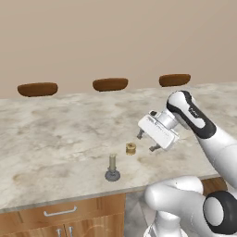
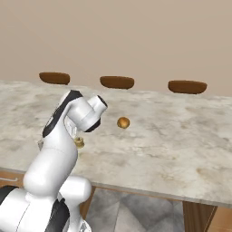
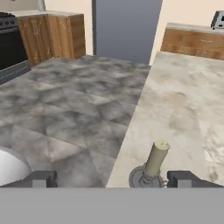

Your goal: Pick the candle and candle from the dining table and place them in the open cabinet. Close the cabinet after placing the objects.

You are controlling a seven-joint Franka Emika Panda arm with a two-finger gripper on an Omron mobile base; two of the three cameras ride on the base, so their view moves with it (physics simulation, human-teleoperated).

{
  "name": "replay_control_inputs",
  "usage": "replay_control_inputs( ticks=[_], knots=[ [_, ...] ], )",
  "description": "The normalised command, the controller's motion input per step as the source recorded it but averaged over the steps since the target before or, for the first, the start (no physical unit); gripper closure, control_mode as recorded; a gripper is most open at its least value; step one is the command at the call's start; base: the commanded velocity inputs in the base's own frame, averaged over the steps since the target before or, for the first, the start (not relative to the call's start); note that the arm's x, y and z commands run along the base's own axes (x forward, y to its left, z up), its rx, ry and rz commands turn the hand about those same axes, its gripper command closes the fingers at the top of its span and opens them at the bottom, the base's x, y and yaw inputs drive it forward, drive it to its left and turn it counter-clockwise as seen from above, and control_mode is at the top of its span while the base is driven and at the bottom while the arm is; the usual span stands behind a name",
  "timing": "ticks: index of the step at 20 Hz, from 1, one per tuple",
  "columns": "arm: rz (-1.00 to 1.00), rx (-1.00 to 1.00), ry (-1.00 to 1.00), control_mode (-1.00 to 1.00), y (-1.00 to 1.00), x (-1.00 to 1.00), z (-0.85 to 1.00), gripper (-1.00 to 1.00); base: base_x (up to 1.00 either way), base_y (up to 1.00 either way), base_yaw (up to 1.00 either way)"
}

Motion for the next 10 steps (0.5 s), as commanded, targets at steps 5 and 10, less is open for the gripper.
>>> replay_control_inputs(
  ticks=[5,10],
  knots=[
    [0.07,0.11,0.0,-1.0,0.32,0.07,-0.27,-1.0,0.0,0.0,0.0],
    [0.04,0.08,0.0,-1.0,0.29,0.07,-0.27,-1.0,0.0,0.0,0.0]
  ],
)
